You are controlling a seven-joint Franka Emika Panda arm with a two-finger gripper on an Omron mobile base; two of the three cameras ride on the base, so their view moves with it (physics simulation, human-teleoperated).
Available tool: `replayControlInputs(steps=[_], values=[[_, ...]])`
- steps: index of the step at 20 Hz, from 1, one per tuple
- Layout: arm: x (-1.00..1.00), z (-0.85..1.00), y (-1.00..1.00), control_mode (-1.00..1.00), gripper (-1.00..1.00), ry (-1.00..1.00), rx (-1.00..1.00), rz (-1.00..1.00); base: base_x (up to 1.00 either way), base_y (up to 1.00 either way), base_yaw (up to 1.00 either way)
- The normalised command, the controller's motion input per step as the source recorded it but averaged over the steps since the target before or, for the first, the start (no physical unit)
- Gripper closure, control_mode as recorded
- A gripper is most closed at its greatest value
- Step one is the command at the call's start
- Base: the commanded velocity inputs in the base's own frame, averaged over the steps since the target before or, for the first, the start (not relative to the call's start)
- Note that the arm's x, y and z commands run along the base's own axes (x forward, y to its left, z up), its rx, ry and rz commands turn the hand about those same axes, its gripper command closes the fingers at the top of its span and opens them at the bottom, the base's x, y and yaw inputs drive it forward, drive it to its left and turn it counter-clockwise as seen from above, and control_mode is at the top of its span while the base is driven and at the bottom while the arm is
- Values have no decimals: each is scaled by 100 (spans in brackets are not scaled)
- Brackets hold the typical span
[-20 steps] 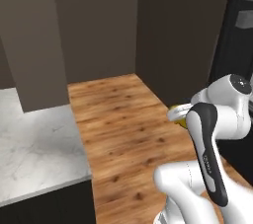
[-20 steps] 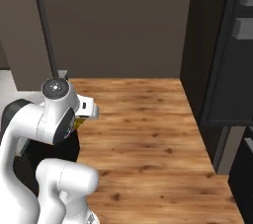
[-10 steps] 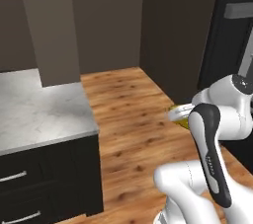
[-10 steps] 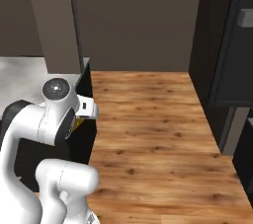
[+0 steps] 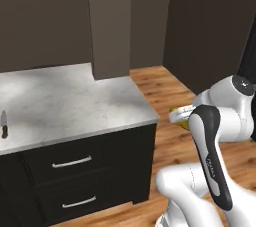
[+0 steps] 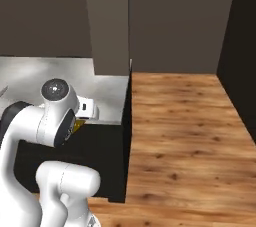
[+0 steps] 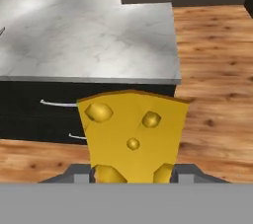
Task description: Retrieve the sausage and cheese from the fridge and place them on the cutting board on the counter.
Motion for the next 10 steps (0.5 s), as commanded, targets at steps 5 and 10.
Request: replayControlInputs(steps=[5,10], values=[[0,0,0,100,100,0,0,0,-11,100,5],[0,0,0,100,100,0,0,0,0,100,3]])
